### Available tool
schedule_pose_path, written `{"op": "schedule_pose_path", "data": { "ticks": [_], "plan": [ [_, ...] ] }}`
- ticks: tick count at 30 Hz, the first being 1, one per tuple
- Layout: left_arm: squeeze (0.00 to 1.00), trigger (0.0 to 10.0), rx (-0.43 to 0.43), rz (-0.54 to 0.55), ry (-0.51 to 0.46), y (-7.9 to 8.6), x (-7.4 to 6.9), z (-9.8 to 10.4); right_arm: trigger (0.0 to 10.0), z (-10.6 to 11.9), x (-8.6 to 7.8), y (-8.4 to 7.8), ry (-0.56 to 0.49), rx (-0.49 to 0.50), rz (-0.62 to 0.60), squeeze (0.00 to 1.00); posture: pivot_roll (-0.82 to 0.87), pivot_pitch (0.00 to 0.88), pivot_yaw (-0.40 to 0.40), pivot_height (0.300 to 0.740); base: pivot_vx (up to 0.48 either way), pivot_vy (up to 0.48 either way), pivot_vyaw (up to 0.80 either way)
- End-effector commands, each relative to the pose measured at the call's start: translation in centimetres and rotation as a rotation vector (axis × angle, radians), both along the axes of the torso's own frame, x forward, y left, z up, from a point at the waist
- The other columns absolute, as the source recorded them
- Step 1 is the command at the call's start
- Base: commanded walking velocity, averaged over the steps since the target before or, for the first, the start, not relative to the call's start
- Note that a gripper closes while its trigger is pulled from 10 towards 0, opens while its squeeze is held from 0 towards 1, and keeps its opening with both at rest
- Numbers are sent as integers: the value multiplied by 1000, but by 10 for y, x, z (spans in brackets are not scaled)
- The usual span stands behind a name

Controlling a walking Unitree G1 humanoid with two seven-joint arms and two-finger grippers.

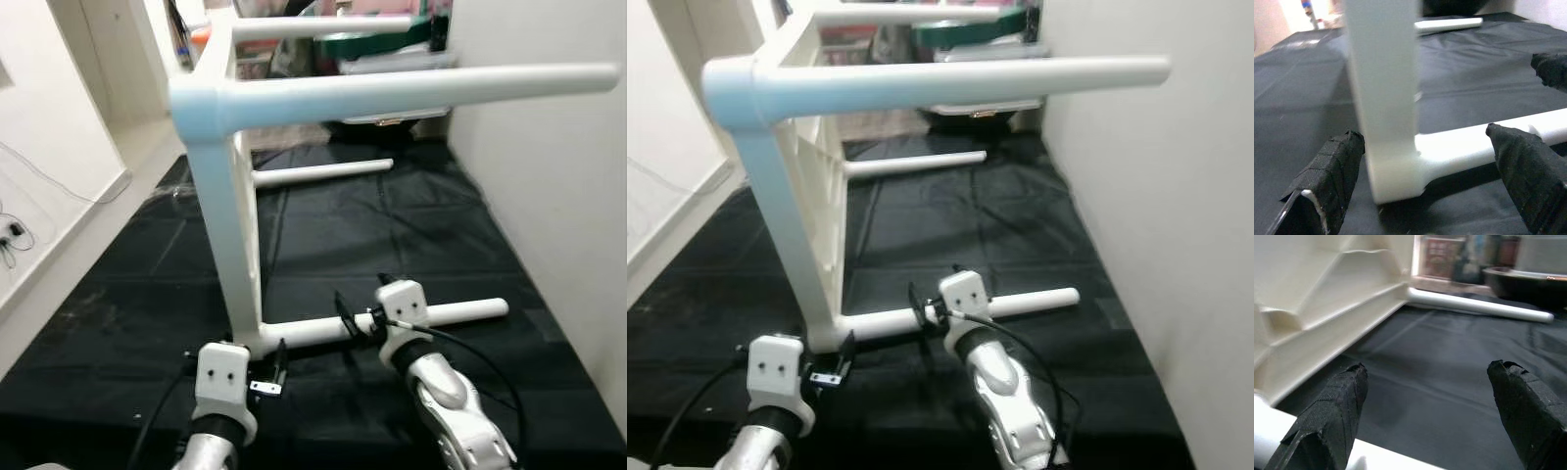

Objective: Building children table

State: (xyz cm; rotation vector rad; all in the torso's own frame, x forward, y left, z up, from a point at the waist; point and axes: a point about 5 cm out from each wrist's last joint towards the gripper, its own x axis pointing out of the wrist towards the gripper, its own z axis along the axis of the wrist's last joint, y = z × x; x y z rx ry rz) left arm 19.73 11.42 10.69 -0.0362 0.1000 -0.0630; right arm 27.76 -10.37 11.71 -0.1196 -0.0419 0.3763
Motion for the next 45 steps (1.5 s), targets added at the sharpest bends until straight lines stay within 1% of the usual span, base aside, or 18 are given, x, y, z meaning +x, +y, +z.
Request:
{"op": "schedule_pose_path", "data": {
  "ticks": [1,6,8,14,19,22,23,28,29,30,31,32,33,34,37,38,41,45],
  "plan": [
    [0,10000,4,17,29,3,-2,-5,10000,1,1,6,3,0,19,0,38,0,19,740,0,0,0],
    [0,10000,1,-2,32,2,-1,-5,10000,1,2,6,4,-3,22,0,40,0,18,740,0,0,0],
    [0,10000,-12,-110,32,-6,-1,-4,10000,4,7,-3,-25,-44,-60,0,40,0,18,740,0,0,0],
    [0,10000,-41,-202,35,-14,-3,-3,10000,11,15,-17,-84,-133,-199,0,41,0,22,740,0,0,0],
    [0,10000,-61,-284,14,-21,0,2,10000,30,21,-27,-211,-222,-351,0,44,0,27,740,0,0,0],
    [0,10000,-60,-313,-30,-21,14,10,10000,44,22,-30,-326,-303,-397,0,48,0,28,740,0,0,0],
    [0,10000,-64,-326,-54,-20,24,15,10000,51,22,-32,-403,-404,-437,0,53,3,38,740,0,0,0],
    [0,10000,-74,-359,-85,-20,40,21,10000,60,22,-36,-511,-527,-540,0,53,3,42,740,0,0,0],
    [0,10000,-72,-387,-94,-21,48,23,10000,63,21,-38,-542,-541,-613,369,51,11,51,740,0,0,0],
    [0,10000,-72,-387,-94,-21,48,23,10000,63,21,-38,-542,-541,-613,369,51,11,51,740,0,0,0],
    [0,10000,-71,-406,-97,-23,56,24,10000,64,21,-40,-552,-551,-682,373,51,14,55,740,0,0,0],
    [0,10000,-70,-422,-98,-26,65,24,10000,66,20,-42,-567,-578,-735,318,50,19,60,740,0,0,0],
    [0,10000,-70,-422,-98,-26,65,24,10000,66,20,-42,-567,-578,-735,318,50,19,60,740,0,0,0],
    [0,10000,-70,-433,-97,-30,71,23,10000,66,19,-44,-571,-593,-764,188,48,27,67,740,0,0,0],
    [0,10000,-72,-446,-97,-33,75,24,10000,66,17,-45,-580,-609,-786,188,46,31,72,740,0,0,0],
    [0,10000,-81,-456,-93,-38,82,24,10000,71,16,-54,-606,-646,-872,137,44,50,83,740,0,0,0],
    [0,10000,-87,-460,-91,-42,87,24,10000,74,16,-58,-622,-668,-921,137,44,50,83,740,0,0,0],
    [0,10000,-87,-463,-91,-47,97,24,10000,93,20,-57,-756,-697,-982,133,48,68,95,740,0,0,0]
  ]
}}
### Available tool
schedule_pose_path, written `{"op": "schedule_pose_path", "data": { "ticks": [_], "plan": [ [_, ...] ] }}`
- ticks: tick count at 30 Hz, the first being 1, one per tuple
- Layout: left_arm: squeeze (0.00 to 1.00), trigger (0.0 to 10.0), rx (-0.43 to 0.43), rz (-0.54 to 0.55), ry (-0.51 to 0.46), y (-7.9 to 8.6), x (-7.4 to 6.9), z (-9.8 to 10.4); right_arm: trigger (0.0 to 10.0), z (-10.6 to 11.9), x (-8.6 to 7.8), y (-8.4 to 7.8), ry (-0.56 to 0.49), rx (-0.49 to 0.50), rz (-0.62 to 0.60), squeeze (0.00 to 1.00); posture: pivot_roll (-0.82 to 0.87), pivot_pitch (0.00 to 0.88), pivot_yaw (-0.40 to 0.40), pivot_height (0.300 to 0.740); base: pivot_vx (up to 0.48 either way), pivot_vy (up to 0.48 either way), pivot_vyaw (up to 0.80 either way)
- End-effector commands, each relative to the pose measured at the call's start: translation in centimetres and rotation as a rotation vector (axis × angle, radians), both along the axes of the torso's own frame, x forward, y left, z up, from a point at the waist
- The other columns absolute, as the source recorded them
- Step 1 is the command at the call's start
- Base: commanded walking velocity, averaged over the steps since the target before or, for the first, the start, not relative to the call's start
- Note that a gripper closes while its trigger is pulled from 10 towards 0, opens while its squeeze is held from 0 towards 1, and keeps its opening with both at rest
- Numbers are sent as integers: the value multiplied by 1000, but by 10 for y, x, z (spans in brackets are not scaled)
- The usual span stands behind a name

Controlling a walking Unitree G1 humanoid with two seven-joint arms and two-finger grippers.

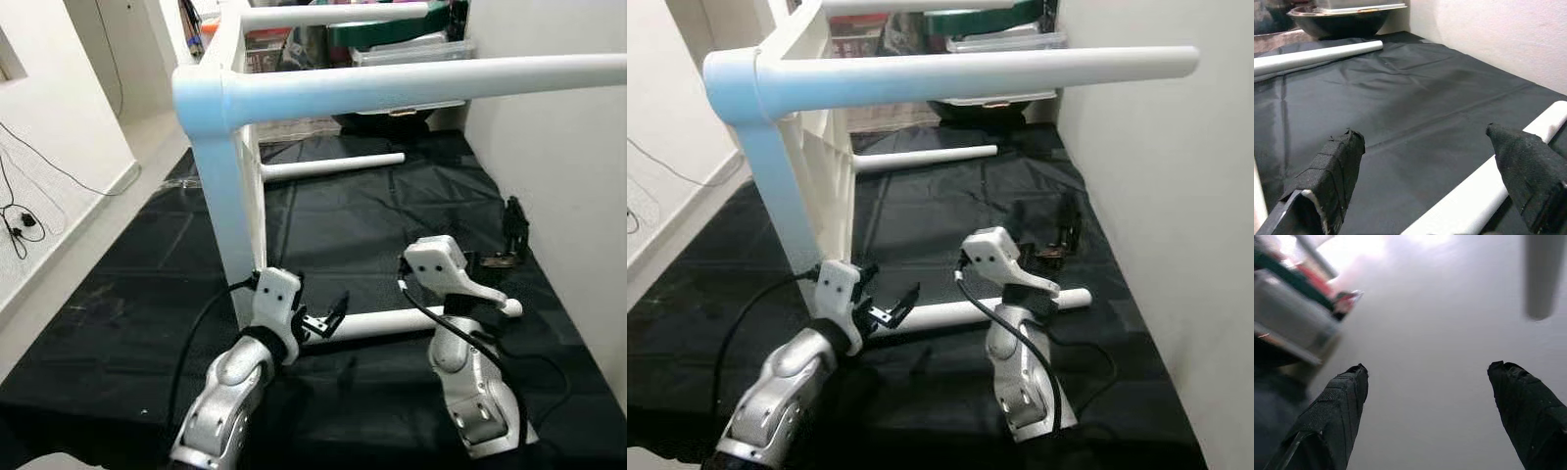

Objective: Building children table

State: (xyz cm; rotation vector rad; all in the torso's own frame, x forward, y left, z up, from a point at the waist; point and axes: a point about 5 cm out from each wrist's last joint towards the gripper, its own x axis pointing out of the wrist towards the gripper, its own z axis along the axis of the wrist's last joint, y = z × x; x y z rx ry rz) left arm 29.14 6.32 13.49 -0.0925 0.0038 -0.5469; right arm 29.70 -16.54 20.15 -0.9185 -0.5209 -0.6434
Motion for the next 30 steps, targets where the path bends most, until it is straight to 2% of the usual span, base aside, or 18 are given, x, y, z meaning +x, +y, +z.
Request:
{"op": "schedule_pose_path", "data": {
  "ticks": [1,4,6,9,15,25,30],
  "plan": [
    [0,10000,-2,15,11,4,3,-4,10000,8,0,5,-57,-24,-8,133,48,68,95,740,0,0,0],
    [0,10000,-1,23,8,3,6,-3,10000,16,3,5,-106,-56,-21,122,47,71,97,740,0,0,0],
    [0,10000,4,33,-2,-1,12,-2,10000,38,11,5,-229,-138,-63,0,57,74,103,740,0,0,0],
    [0,10000,24,43,-7,-2,13,-4,10000,53,17,6,-325,-198,-92,0,60,74,106,740,0,0,0],
    [0,10000,38,69,-9,0,11,-7,10000,61,23,13,-381,-241,-75,0,66,67,104,740,0,0,0],
    [0,10000,45,92,-6,4,10,-10,10000,68,31,20,-416,-278,-67,0,66,67,104,740,0,0,0],
    [0,10000,44,102,-4,4,9,-14,10000,86,43,20,-489,-318,-123,0,70,54,93,740,0,0,0]
  ]
}}
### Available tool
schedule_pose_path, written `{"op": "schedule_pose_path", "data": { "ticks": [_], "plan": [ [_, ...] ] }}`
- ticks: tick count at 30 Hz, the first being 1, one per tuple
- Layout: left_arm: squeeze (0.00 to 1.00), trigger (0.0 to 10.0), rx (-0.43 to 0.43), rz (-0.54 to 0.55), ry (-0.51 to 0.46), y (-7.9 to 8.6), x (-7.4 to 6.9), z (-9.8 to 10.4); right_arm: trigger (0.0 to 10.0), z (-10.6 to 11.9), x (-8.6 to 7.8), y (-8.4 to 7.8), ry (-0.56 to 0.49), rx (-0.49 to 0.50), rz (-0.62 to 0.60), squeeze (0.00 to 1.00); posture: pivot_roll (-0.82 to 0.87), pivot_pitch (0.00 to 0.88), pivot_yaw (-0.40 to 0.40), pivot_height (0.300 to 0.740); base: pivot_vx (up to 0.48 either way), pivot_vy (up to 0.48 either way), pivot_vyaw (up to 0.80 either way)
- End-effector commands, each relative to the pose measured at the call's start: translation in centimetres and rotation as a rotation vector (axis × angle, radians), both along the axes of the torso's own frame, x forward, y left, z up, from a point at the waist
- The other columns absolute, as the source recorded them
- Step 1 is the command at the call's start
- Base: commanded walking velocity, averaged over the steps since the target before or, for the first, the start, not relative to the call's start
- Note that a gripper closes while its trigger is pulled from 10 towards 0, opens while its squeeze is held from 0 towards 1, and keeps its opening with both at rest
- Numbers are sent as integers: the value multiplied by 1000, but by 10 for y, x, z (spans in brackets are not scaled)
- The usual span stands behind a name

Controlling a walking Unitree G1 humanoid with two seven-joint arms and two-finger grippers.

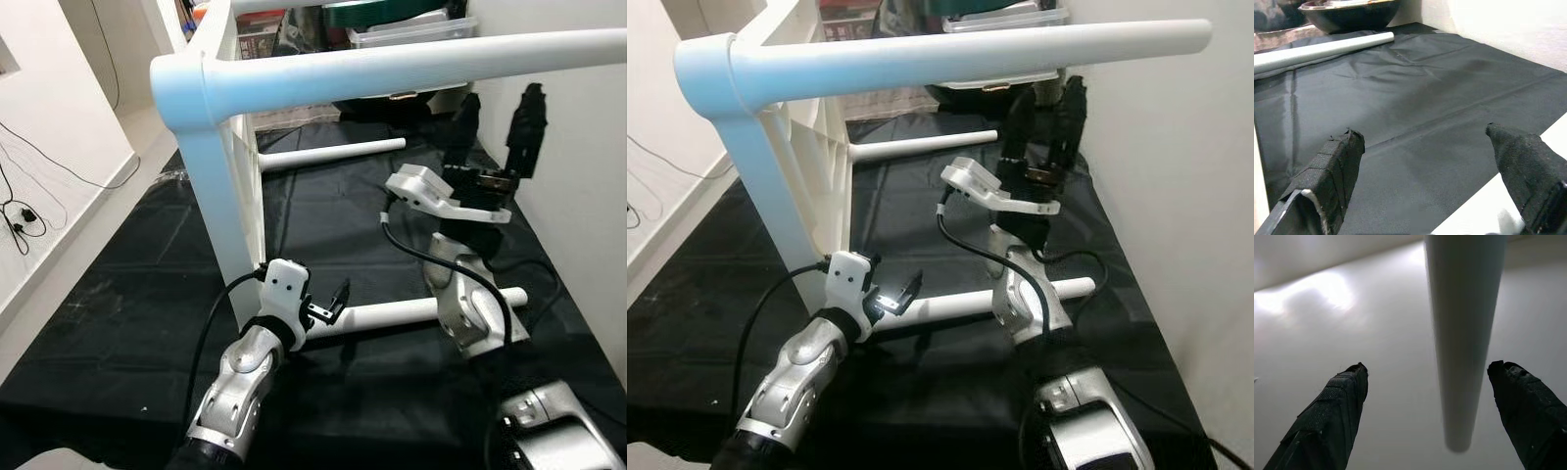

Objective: Building children table

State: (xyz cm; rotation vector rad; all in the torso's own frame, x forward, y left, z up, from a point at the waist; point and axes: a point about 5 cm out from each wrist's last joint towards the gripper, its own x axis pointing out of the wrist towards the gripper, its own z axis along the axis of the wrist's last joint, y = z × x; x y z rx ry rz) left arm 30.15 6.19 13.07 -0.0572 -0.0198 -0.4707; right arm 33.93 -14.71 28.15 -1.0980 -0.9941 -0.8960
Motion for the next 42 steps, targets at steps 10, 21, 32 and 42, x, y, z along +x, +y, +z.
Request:
{"op": "schedule_pose_path", "data": {
  "ticks": [10,21,32,42],
  "plan": [
    [0,10000,19,34,22,9,-1,-10,10000,22,9,8,-110,-42,-35,0,70,47,88,740,0,0,0],
    [0,10000,17,62,29,15,-5,-14,10000,37,18,6,-157,-49,-57,0,70,53,79,740,0,0,0],
    [0,10000,23,80,37,20,-8,-18,1020,51,22,2,-223,-76,-86,0,69,55,77,740,0,0,0],
    [0,10000,24,100,47,23,-9,-19,0,56,24,1,-243,-91,-91,0,68,65,77,740,0,0,0]
  ]
}}
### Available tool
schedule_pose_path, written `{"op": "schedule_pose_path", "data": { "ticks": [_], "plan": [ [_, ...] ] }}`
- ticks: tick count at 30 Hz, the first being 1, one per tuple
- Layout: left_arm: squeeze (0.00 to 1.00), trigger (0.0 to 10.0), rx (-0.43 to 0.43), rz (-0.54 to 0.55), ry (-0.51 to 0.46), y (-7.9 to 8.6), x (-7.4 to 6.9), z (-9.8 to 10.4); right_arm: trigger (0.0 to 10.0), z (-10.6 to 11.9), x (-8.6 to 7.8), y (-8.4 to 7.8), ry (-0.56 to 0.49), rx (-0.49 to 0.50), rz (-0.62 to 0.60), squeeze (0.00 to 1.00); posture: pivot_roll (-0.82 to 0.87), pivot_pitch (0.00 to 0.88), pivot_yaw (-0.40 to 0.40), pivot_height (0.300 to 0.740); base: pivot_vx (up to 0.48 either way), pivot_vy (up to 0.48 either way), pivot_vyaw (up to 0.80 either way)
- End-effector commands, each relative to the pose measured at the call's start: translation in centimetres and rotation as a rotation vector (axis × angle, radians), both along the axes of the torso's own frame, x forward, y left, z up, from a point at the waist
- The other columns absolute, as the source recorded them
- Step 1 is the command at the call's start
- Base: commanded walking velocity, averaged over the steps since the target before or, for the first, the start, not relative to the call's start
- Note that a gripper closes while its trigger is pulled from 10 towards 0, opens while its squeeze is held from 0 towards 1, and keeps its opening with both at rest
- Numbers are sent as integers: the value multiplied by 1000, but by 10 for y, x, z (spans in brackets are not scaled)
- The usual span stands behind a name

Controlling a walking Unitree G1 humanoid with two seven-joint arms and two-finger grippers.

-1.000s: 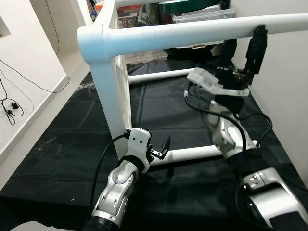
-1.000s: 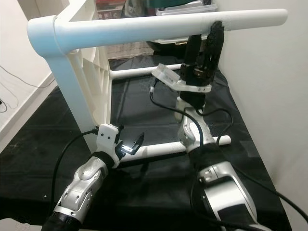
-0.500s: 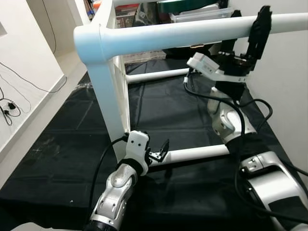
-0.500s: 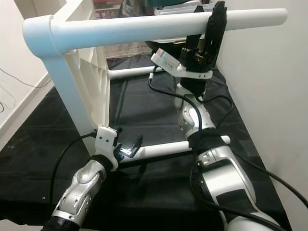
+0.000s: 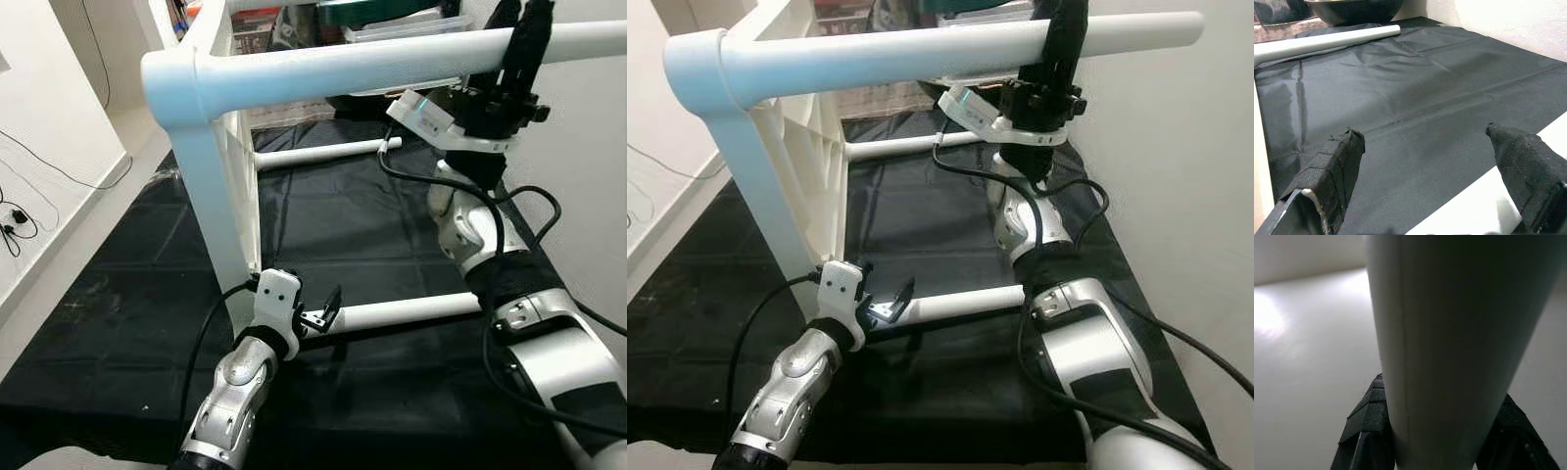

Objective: Building children table

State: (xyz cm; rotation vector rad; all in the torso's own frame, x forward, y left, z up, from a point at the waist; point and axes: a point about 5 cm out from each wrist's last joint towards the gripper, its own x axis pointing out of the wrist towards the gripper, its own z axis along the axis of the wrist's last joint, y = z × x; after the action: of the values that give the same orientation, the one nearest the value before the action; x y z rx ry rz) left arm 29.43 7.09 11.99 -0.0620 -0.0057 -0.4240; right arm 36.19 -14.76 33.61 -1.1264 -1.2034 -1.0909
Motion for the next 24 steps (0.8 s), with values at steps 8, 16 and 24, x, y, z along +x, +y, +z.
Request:
{"op": "schedule_pose_path", "data": {
  "ticks": [8,16,24],
  "plan": [
    [0,10000,111,274,32,56,1,-9,0,4,3,4,18,-39,7,0,66,68,79,740,0,0,0],
    [0,10000,295,519,-23,141,10,13,0,3,7,3,48,-34,17,0,78,73,74,740,0,0,0],
    [0,10000,575,689,-49,224,13,54,0,-3,12,2,112,10,30,0,83,75,74,740,0,0,0]
  ]
}}
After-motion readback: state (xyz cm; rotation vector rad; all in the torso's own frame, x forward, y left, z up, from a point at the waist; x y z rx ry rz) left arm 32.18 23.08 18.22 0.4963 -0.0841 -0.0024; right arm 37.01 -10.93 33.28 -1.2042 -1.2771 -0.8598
